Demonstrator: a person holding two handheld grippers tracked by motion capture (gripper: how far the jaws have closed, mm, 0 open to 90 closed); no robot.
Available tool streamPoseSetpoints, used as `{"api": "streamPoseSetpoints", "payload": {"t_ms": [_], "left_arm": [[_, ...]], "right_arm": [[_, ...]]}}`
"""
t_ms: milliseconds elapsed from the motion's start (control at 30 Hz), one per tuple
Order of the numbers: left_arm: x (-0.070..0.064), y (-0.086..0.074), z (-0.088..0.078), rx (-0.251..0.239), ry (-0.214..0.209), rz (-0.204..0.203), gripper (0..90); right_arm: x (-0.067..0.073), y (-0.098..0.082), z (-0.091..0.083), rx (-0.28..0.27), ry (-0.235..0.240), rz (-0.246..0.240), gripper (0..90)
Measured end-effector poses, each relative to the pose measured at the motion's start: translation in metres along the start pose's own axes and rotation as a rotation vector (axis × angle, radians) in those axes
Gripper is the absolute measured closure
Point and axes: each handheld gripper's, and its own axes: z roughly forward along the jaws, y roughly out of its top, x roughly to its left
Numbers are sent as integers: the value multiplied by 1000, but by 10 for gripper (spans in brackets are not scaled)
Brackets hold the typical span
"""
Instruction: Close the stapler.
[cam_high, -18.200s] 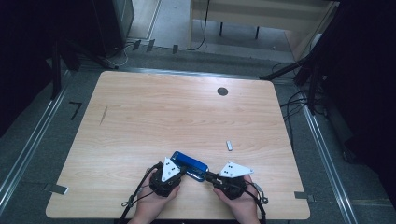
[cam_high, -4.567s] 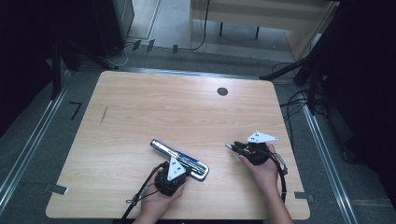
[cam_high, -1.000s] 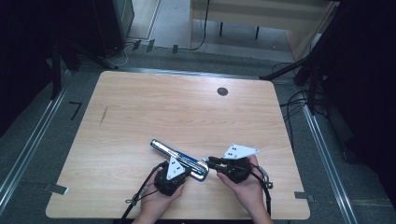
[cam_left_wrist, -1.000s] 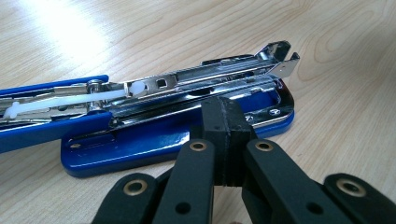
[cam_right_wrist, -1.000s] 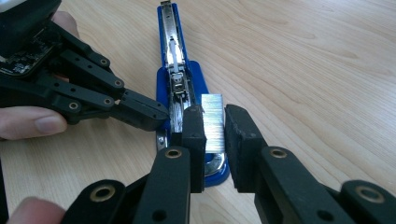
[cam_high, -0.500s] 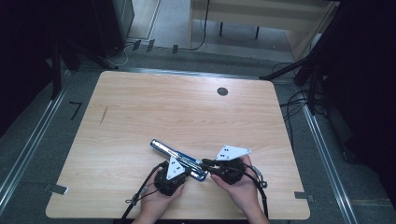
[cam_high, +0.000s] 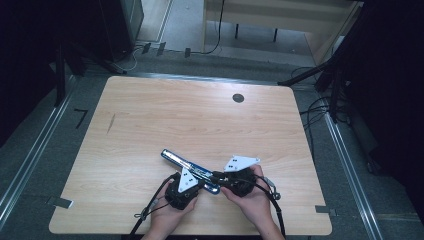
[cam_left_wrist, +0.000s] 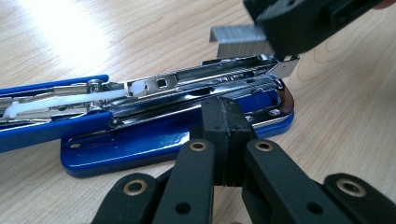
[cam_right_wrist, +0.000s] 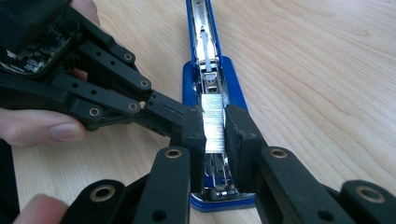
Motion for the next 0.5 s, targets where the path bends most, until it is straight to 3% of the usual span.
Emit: {"api": "streamPoseSetpoints", "payload": {"t_ms": [500], "left_arm": [[0, 0, 0, 0, 0, 0, 900]], "right_arm": [[-3, 6, 7, 49, -3, -1, 800]]}}
